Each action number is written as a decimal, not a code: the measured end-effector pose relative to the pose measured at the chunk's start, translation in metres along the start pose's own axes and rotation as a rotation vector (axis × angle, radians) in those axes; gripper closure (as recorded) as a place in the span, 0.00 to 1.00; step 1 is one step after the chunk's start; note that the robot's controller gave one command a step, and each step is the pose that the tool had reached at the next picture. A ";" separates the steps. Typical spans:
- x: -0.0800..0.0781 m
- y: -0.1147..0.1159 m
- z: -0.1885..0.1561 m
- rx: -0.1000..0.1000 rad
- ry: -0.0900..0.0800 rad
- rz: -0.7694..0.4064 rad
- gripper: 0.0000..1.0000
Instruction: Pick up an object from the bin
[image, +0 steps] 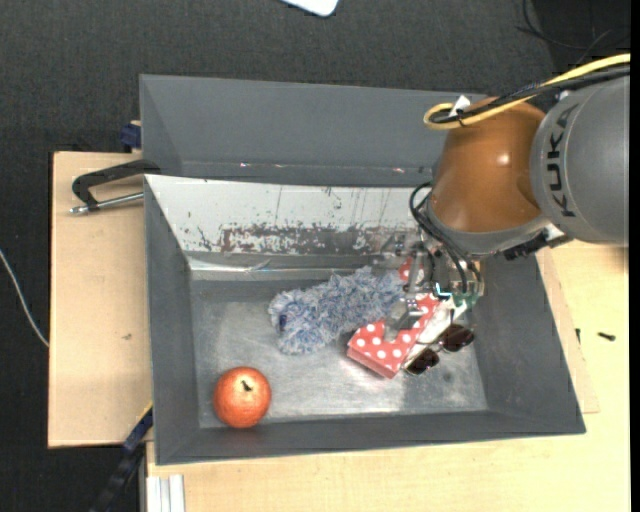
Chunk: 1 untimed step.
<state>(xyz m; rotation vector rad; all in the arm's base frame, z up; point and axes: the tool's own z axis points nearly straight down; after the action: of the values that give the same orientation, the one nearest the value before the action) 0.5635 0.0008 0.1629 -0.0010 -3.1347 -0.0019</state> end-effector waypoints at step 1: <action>-0.002 0.000 -0.005 0.000 -0.009 0.000 0.00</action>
Offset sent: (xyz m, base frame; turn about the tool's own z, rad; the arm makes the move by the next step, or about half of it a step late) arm 0.0194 0.0774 -0.0911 0.1159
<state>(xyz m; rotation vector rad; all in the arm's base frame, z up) 0.5654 0.0008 0.1676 -0.0011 -3.1434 -0.0019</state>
